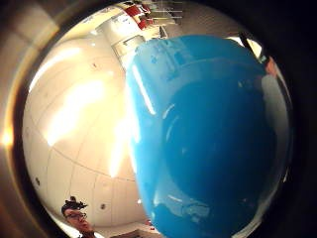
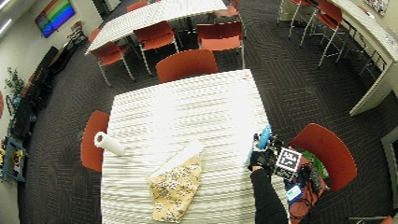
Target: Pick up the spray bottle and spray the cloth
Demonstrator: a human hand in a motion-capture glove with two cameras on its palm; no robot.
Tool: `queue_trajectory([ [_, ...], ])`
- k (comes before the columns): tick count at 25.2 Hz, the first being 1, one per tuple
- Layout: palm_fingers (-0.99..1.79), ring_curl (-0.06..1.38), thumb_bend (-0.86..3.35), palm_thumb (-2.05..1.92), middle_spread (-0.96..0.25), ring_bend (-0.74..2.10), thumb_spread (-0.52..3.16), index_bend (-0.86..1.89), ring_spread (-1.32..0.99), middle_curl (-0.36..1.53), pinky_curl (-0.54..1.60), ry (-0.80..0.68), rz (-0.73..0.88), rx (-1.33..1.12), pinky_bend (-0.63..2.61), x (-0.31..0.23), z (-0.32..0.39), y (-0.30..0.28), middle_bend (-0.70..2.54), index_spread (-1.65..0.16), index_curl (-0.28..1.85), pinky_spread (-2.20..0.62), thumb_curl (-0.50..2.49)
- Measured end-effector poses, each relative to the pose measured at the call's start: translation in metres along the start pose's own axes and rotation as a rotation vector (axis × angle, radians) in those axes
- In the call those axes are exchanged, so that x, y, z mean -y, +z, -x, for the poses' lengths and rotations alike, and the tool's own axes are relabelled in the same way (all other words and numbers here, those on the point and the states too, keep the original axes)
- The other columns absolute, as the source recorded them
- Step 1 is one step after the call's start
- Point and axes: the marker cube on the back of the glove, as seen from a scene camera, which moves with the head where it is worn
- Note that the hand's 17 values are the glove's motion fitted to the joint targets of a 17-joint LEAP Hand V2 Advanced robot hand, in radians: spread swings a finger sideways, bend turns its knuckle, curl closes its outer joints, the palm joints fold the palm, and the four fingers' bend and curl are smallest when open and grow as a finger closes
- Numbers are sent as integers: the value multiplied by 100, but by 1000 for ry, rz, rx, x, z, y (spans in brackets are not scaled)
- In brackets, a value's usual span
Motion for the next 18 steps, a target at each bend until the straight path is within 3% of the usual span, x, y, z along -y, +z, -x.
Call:
queue_trajectory([
  [12,62,34,8,120,-2,34,106,79,-3,50,11,-32,6,34,2,-3,4,15,59,-14,54,17,63],
  [18,62,37,6,121,-2,38,102,78,-5,51,7,-48,108,7,3,-10,21,31,63,-12,55,17,65],
])
